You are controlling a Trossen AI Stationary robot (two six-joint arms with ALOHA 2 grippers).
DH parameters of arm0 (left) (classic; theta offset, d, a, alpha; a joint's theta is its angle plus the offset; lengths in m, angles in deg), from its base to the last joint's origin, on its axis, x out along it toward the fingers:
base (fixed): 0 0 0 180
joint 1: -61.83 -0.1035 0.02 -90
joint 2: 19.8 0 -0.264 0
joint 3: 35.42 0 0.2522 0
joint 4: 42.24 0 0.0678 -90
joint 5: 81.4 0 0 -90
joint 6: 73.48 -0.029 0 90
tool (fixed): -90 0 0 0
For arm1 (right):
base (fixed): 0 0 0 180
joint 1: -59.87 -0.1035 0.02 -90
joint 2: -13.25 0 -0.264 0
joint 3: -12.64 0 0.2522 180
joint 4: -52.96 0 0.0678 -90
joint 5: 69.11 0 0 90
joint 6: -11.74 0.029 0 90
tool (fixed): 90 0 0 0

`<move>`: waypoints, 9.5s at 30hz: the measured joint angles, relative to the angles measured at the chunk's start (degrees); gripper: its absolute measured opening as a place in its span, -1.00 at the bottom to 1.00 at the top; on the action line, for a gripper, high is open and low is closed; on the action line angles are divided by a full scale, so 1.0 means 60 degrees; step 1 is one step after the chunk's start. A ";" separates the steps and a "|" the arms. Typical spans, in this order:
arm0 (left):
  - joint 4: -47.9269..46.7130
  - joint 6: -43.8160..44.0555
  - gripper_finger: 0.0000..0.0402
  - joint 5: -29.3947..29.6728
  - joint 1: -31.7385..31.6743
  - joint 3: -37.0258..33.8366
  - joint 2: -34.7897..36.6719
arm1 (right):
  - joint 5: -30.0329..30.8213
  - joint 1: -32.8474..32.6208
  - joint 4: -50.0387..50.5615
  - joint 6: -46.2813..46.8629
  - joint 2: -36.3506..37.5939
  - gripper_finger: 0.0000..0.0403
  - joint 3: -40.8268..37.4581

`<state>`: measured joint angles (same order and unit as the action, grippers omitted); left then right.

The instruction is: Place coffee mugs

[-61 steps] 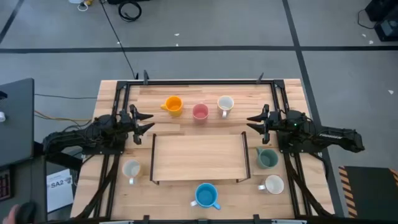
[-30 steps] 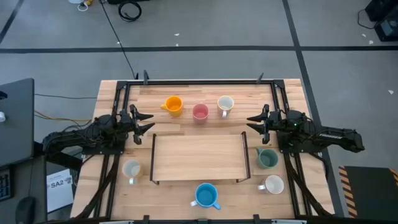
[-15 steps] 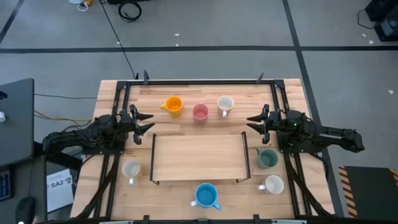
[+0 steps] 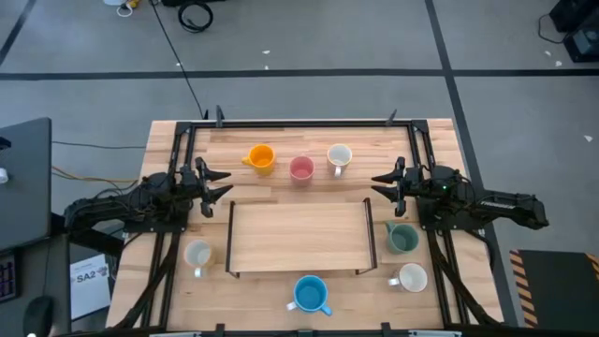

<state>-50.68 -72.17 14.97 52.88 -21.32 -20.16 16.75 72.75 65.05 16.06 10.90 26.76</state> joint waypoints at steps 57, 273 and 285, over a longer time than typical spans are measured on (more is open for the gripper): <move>0.0003 -0.0077 -0.06 -0.0004 0.0003 0.0000 0.0003 | 0.4673 0.0162 0.0030 0.3373 -0.3487 0.22 0.3463; -0.0200 -0.0068 -0.06 -0.0004 0.0000 0.0000 0.0003 | 0.1668 -0.3118 1.3646 0.2747 -1.4743 -0.09 1.5813; -0.0200 -0.0070 -0.06 -0.0003 -0.0001 0.0000 0.0004 | 0.1668 -0.3118 1.3646 0.2603 -1.4743 -0.04 1.5813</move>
<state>-51.88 -72.59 14.95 52.88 -21.32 -20.14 26.76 54.04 146.92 31.67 -77.55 121.64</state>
